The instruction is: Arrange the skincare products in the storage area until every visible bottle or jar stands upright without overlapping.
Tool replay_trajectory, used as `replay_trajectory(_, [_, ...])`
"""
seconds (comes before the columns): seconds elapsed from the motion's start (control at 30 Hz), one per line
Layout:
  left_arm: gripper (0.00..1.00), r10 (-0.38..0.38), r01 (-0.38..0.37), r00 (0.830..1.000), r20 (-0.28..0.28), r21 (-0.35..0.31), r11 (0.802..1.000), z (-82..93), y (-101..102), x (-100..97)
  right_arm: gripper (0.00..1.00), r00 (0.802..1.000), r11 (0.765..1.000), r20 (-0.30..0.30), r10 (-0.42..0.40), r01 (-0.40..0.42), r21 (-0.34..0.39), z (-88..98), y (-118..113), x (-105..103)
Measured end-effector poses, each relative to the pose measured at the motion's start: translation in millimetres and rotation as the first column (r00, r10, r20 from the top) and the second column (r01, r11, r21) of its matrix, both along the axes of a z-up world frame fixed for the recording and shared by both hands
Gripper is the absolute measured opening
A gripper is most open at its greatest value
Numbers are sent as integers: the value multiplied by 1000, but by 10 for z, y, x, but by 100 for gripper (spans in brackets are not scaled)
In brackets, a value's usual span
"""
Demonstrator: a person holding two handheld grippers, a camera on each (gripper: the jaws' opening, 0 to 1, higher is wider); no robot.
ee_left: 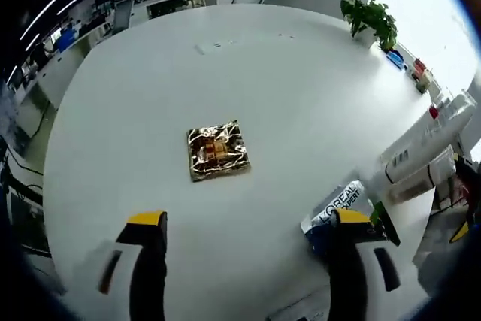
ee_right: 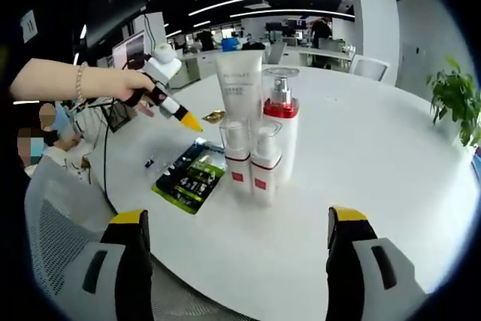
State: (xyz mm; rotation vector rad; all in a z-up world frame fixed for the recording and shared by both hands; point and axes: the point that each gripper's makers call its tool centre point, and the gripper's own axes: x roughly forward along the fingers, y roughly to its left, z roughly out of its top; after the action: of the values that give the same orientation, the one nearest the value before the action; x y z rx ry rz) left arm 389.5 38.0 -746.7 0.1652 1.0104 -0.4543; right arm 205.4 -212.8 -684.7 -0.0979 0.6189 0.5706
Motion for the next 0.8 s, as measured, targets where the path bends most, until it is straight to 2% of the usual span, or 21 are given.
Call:
replay_trajectory(0.17, [88, 14, -14, 1000, 4, 4, 1000, -5, -21, 94, 98, 1000, 1000, -6, 7, -7, -9, -14, 10, -10])
replay_trajectory(0.23, [86, 19, -19, 1000, 7, 6, 1000, -50, -30, 222, 98, 1000, 1000, -10, 7, -7, -8, -20, 12, -13])
replay_trajectory(0.5, [86, 2, -2, 1000, -16, 31, 1000, -147, -111, 415, 98, 1000, 1000, -14, -9, 9, -7, -35, -15, -1])
replay_trajectory(0.8, [76, 48, -48, 999, -13, 44, 998, -175, -74, 635, 98, 1000, 1000, -17, -17, 17, -5, -32, -23, 2])
